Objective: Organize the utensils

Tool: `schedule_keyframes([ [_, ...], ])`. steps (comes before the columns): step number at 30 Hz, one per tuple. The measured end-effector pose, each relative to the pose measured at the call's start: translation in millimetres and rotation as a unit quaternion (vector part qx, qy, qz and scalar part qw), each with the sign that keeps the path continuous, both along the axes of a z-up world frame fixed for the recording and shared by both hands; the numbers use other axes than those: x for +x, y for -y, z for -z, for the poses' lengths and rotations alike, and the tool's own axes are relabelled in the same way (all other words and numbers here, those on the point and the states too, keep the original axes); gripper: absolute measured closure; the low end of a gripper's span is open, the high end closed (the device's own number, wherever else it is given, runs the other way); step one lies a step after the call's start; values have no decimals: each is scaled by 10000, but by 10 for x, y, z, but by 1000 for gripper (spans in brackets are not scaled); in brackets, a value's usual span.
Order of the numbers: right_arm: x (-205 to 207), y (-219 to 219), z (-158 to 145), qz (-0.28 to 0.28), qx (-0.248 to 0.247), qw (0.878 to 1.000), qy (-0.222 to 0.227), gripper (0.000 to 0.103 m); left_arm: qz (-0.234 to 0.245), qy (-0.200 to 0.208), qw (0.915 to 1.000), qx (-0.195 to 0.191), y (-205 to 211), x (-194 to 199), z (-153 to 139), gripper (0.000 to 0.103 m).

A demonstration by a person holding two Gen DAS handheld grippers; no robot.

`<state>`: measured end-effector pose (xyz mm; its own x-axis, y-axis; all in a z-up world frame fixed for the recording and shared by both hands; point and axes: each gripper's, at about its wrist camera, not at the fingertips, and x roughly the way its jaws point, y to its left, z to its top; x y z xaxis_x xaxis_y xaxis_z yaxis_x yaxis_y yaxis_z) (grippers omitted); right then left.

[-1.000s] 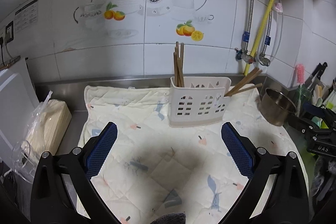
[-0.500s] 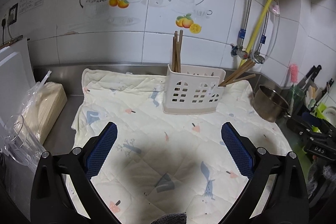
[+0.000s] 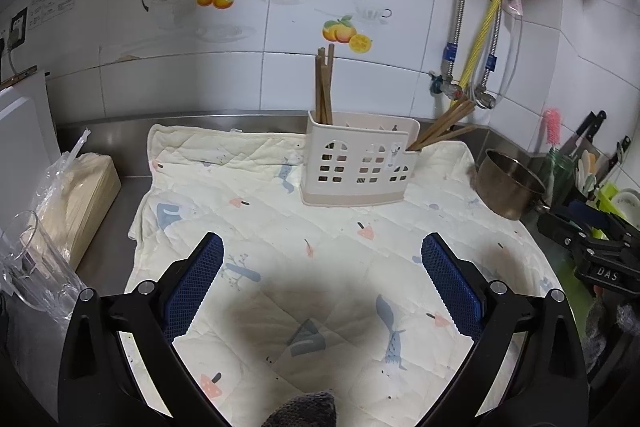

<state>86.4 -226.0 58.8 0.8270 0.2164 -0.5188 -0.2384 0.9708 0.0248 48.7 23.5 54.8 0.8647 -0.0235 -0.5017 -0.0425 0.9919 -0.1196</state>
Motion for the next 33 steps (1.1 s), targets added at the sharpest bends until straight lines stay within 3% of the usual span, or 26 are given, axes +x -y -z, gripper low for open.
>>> schedule_keyframes([
  [33,-5,-99,109,-79,-6,9999,-151,7,-15,-87,9999,95,89,-7,105,5],
])
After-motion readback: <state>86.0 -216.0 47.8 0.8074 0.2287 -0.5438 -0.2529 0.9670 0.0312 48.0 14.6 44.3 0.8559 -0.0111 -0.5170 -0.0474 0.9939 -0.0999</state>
